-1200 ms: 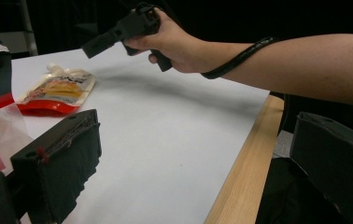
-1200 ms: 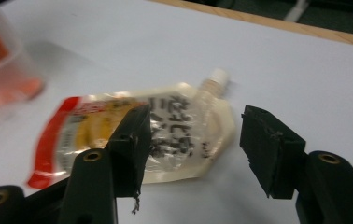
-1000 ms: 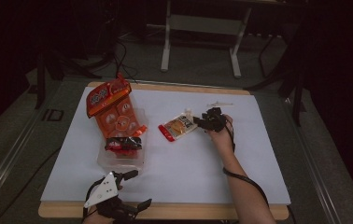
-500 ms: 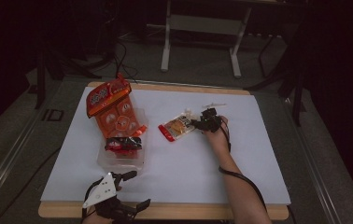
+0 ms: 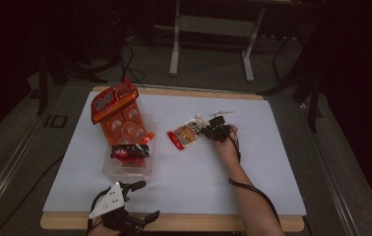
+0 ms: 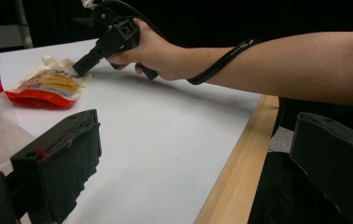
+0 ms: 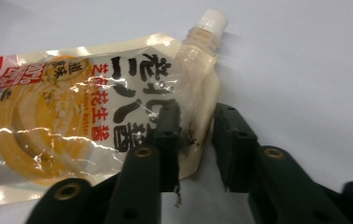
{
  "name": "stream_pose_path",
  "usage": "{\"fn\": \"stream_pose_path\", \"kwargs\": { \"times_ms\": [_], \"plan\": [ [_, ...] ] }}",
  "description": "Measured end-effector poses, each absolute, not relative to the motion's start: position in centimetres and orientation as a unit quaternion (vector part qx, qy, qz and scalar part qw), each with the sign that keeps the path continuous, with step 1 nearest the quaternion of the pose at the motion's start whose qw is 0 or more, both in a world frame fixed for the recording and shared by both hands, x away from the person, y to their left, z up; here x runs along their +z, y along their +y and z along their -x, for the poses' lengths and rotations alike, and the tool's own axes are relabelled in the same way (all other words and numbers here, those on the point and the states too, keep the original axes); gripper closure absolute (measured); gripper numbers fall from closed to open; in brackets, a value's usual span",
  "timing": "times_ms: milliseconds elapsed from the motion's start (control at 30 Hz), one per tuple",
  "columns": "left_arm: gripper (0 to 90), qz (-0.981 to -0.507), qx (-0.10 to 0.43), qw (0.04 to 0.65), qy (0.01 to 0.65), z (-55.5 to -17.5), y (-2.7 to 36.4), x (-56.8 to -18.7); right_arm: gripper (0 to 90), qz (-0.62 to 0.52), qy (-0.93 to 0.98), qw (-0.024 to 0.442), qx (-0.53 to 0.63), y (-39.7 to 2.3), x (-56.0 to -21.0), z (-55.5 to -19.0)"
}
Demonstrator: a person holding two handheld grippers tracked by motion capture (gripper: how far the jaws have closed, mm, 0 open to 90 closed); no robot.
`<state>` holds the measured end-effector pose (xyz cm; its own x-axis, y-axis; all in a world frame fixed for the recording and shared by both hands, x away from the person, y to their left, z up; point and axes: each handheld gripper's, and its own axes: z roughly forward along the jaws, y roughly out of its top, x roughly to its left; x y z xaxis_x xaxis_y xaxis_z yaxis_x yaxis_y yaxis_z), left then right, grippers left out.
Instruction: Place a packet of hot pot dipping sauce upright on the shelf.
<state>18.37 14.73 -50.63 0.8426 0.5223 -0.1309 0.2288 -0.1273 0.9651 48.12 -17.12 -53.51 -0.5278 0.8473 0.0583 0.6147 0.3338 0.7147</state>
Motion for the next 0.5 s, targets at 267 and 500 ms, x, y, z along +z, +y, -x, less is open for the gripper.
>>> {"fn": "stream_pose_path", "kwargs": {
  "times_ms": [267,500],
  "plan": [
    [2.5,-0.742,0.121,0.610,0.253,-18.3,14.7,-50.6,89.2,-0.450,0.806,0.152,0.354,-16.8,-53.3,-47.8],
    [2.5,-0.743,0.122,0.608,0.253,-18.5,14.7,-50.7,89.5,-0.442,0.803,0.154,0.369,-16.9,-52.1,-47.3]
  ]
}}
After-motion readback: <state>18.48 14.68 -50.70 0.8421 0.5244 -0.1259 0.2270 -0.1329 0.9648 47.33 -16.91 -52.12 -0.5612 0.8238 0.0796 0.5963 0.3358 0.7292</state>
